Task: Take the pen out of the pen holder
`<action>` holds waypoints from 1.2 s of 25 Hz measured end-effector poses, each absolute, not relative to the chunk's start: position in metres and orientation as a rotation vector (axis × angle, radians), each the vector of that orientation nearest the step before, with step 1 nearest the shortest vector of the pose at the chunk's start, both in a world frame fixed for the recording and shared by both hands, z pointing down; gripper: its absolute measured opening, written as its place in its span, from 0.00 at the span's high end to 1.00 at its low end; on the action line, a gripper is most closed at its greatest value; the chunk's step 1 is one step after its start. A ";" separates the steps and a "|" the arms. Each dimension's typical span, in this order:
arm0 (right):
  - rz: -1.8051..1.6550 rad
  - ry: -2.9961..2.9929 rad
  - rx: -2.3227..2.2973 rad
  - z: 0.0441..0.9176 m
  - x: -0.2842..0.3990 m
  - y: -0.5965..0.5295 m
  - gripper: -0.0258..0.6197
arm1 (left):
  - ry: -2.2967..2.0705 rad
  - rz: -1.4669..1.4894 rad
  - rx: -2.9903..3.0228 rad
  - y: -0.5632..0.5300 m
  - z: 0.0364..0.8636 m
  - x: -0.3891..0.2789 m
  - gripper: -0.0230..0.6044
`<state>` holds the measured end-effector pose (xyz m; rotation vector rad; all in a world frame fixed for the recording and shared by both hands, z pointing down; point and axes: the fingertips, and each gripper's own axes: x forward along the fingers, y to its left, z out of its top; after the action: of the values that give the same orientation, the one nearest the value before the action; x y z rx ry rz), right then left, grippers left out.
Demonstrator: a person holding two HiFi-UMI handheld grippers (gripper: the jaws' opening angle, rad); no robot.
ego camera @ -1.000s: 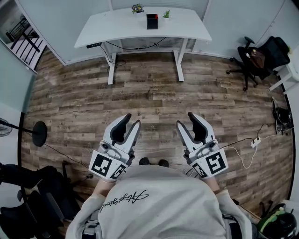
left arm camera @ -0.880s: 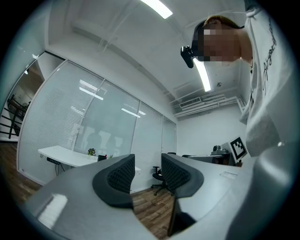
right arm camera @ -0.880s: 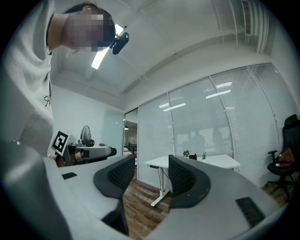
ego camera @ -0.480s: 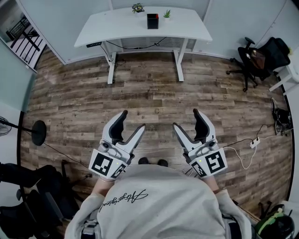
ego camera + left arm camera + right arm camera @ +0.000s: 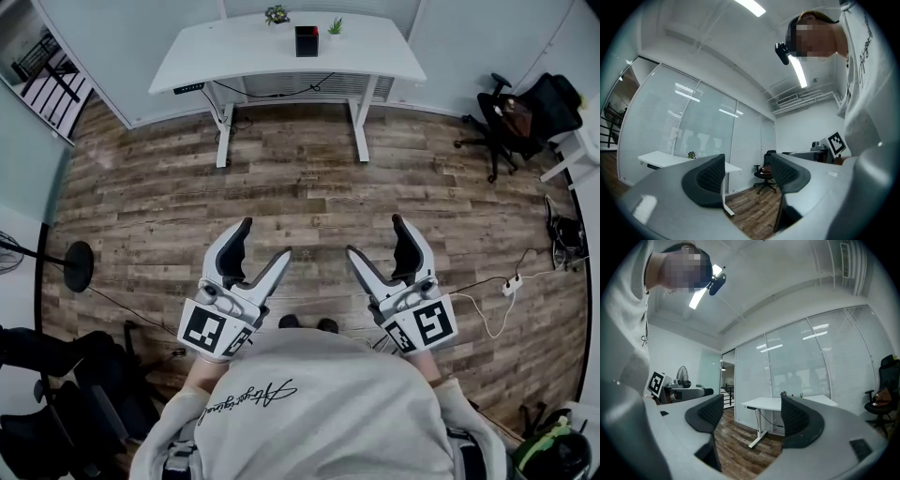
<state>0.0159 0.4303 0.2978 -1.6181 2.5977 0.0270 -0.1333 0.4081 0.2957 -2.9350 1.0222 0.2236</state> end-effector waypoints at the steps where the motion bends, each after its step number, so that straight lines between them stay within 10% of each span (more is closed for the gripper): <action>1: 0.026 2.597 -1.619 0.298 0.015 0.431 0.39 | 1.024 0.225 -2.934 0.409 0.296 -0.134 0.49; 30: 0.022 2.476 -1.714 0.310 -0.051 0.429 0.41 | 1.012 0.229 -2.956 0.401 0.315 -0.223 0.49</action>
<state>-0.0510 0.4294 0.3104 -1.7138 2.4759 0.0224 -0.2232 0.4010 0.3151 -2.9564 1.0121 0.2289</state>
